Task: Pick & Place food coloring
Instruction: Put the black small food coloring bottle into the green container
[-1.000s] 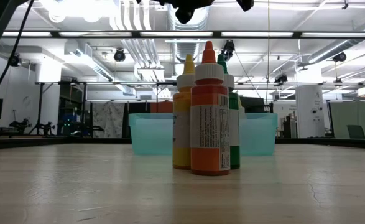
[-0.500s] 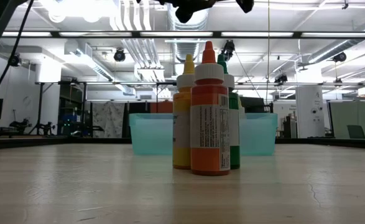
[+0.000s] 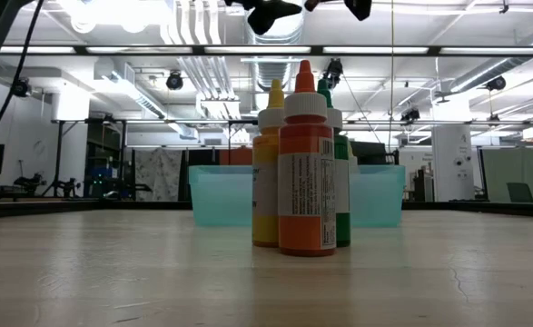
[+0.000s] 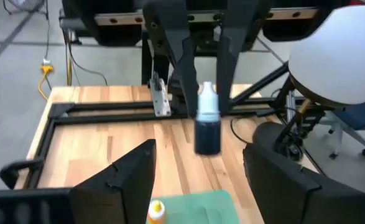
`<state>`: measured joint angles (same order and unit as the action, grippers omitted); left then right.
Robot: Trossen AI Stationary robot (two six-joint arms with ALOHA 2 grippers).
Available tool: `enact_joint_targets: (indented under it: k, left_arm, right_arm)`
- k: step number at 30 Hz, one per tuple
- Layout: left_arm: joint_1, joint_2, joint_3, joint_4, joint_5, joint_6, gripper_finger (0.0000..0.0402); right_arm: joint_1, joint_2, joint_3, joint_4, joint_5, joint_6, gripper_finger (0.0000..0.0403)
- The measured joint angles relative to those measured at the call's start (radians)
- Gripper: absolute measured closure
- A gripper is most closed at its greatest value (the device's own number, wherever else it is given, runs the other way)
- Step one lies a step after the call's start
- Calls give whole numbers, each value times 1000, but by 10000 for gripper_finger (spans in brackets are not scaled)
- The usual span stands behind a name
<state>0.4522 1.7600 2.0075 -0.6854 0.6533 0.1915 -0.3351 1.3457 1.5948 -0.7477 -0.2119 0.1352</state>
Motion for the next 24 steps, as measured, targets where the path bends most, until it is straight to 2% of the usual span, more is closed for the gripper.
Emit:
enact_joint_targets:
  k: [4, 11, 24]
  left_arm:
    - [5, -6, -1, -57, 0, 21, 189]
    - [19, -7, -1, -59, 0, 25, 189]
    - [55, -10, -38, -49, 7, 2, 189]
  right_arm:
    - [21, 0, -4, -30, 0, 2, 349]
    - [56, 18, -16, -36, 1, 14, 349]
    - [76, 188, -17, -94, -25, 6, 349]
